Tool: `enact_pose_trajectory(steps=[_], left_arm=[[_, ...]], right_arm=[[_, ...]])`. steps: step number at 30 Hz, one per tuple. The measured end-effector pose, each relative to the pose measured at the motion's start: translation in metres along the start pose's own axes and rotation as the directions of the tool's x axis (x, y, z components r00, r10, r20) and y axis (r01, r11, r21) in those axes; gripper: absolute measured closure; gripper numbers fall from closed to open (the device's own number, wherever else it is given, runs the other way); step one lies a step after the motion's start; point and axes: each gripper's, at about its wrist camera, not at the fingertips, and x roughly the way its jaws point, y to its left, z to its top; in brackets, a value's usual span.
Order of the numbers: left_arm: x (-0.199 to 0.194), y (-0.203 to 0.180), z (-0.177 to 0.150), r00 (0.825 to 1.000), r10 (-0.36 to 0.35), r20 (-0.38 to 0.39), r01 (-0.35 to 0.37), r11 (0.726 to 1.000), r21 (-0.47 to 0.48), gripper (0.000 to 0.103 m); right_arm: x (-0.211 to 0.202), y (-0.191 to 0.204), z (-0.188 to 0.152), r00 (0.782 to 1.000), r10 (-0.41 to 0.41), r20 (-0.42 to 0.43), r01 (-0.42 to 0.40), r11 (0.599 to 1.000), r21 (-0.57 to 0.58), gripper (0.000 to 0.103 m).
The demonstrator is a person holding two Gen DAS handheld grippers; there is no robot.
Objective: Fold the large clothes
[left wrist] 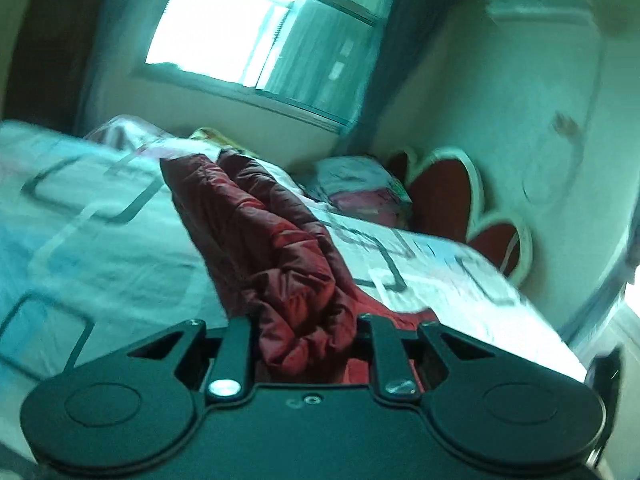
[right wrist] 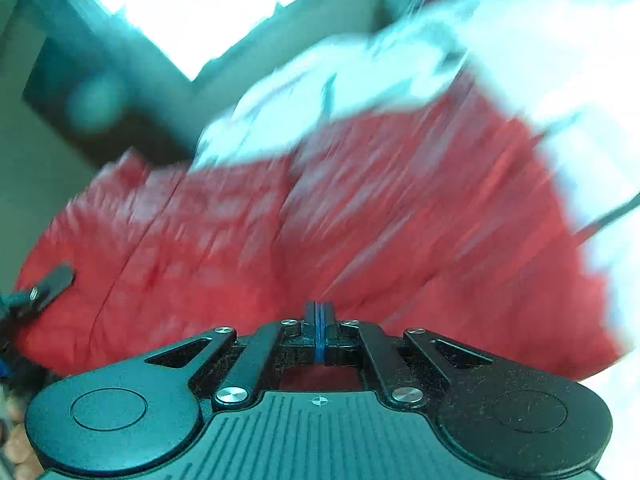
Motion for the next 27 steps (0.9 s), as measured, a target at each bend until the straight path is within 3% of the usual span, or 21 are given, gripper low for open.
enact_pose_trajectory(steps=[5,13,18,27], left_arm=[[0.031,-0.066,0.004,0.996,-0.044,-0.080,0.057,0.984,0.168,0.085],[0.106,-0.146,-0.026,0.967,-0.103,-0.234,0.156,0.963,0.221,0.083],[0.157,-0.173,-0.061,0.932,-0.050,-0.358,0.145,0.959,0.242,0.077],[0.186,-0.193,-0.086,0.916,0.022,-0.401,0.106,0.950,0.294,0.071]], right_arm=[[-0.035,-0.054,0.020,0.996,-0.045,0.077,0.037,0.993,0.108,0.103],[-0.062,-0.090,0.030,0.995,-0.025,0.096,0.008,0.984,0.176,0.103],[-0.078,-0.120,0.040,0.996,-0.037,0.087,0.019,0.980,0.196,0.103],[-0.087,-0.161,0.048,0.998,-0.045,0.047,0.033,0.974,0.226,0.103]])
